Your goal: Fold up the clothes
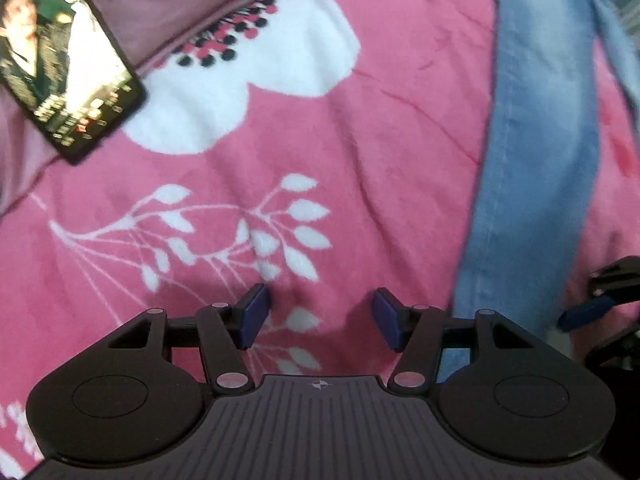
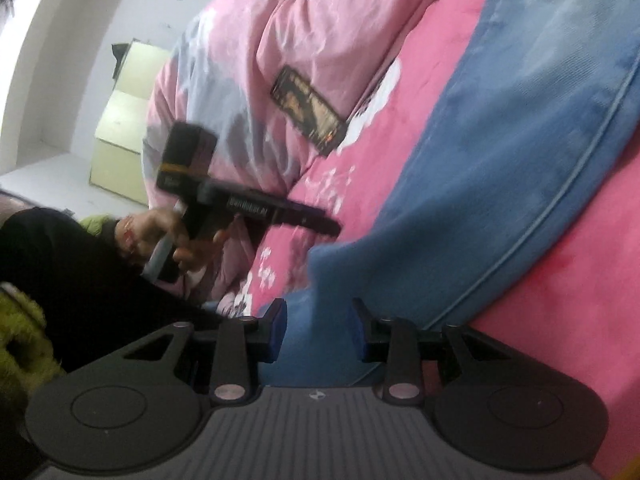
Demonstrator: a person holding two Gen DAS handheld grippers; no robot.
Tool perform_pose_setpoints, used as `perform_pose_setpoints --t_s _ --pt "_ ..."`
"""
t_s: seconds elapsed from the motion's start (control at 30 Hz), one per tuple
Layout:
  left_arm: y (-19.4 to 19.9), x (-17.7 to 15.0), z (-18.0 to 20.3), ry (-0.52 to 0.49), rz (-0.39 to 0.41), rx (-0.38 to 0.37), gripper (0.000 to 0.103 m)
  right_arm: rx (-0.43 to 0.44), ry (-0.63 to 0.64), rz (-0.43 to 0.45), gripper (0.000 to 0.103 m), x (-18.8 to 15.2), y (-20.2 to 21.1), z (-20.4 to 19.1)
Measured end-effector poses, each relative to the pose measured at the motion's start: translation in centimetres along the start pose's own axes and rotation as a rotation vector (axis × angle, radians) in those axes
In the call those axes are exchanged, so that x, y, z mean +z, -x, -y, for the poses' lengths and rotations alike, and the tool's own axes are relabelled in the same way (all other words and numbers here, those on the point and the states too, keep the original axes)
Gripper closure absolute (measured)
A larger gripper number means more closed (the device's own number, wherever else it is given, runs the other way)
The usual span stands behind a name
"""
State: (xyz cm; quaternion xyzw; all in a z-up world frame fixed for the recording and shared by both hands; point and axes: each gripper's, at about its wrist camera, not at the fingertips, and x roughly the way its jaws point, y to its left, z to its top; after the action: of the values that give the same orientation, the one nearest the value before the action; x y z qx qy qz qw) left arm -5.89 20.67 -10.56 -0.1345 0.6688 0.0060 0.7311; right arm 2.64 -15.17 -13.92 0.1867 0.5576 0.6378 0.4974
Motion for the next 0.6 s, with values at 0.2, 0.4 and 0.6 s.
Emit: perform_pose_setpoints --t_s 0.2,0.4,0.6 --pt "0.0 -1.9 -4.6 -0.074 -0.086 -0.298 0.046 -0.016 -0.124 -0.098 0.066 -4.1 -1.8 -0.9" --pt "-0.1 -6.4 -7.0 -0.143 -0.153 -0.427 0.046 -0.076 -0.239 -0.186 0.065 -7.4 -4.0 -0.6" --pt "0.4 -10.1 -6.7 -0.144 -0.082 -0.476 0.046 -0.050 -0.308 -0.094 0.063 -7.5 -4.3 0.5"
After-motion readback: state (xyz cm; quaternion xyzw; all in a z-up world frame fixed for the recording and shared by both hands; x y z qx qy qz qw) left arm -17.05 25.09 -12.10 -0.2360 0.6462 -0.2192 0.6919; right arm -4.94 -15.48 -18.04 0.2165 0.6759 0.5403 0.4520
